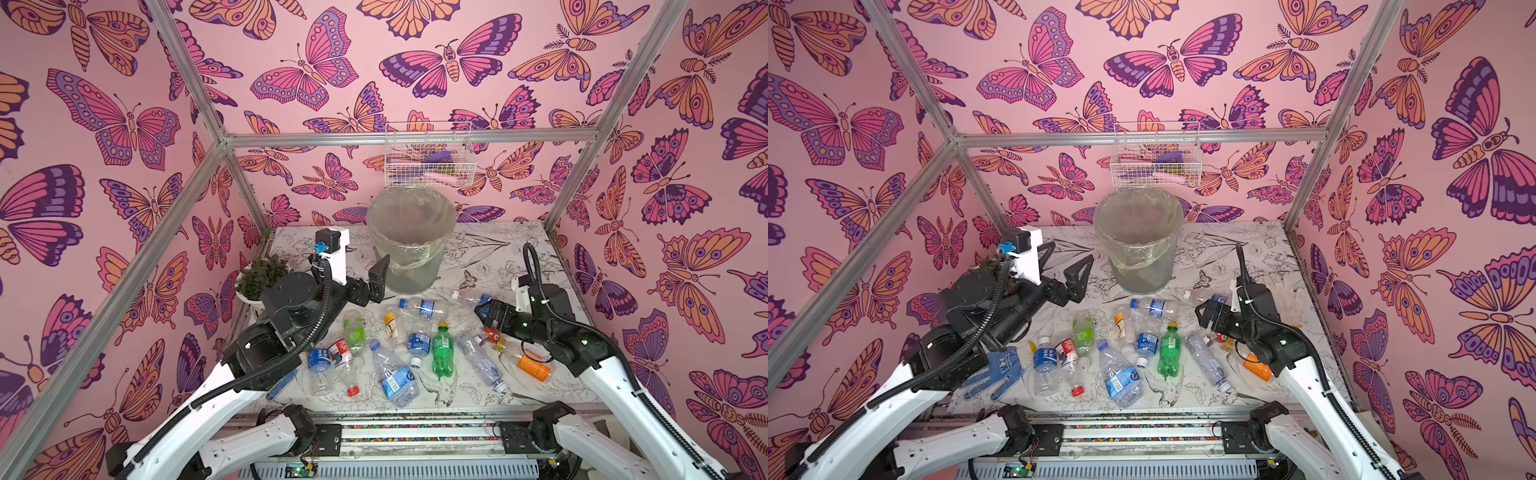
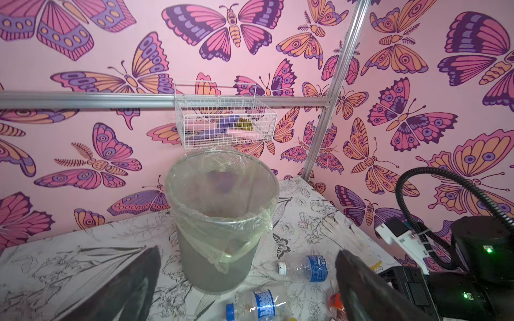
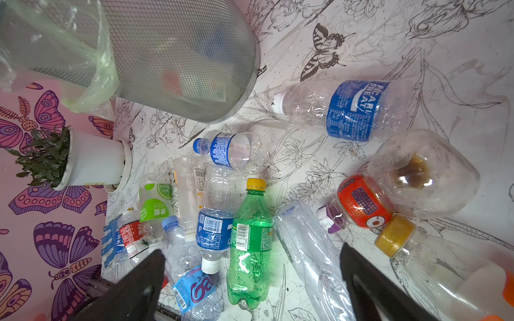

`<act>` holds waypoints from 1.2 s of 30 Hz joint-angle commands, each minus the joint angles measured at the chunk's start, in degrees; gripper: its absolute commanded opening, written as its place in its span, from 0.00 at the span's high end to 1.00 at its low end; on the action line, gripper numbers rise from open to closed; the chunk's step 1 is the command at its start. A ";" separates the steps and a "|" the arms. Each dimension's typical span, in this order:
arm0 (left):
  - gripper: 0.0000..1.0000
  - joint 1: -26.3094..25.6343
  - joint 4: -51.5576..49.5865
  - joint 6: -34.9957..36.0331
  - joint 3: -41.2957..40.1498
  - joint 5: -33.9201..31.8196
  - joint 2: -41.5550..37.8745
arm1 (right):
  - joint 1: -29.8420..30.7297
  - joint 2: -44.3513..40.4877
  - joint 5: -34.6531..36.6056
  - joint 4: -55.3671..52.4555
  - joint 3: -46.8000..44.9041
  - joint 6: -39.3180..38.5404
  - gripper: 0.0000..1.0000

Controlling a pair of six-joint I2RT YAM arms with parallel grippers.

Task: Throw the plastic bottles in the bin
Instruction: Pick up the plastic bottle from the bottom-center of the table.

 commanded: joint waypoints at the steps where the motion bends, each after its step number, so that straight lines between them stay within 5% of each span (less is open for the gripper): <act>1: 0.01 -0.21 -4.86 -5.18 -2.91 -1.08 -0.58 | -0.33 0.47 -1.49 1.57 -0.53 0.02 0.01; 10: 0.01 -0.21 -10.67 -13.78 -12.11 -1.33 -4.81 | 3.80 2.71 -4.05 1.74 1.75 -4.22 0.01; 22: 0.00 0.50 -15.43 -22.46 -20.45 -0.48 -10.31 | 25.37 13.75 6.06 0.04 9.82 -13.28 0.01; 36: 0.00 17.73 -19.46 -32.72 -26.05 12.50 -14.20 | 39.66 25.78 8.24 3.11 13.35 -14.20 0.01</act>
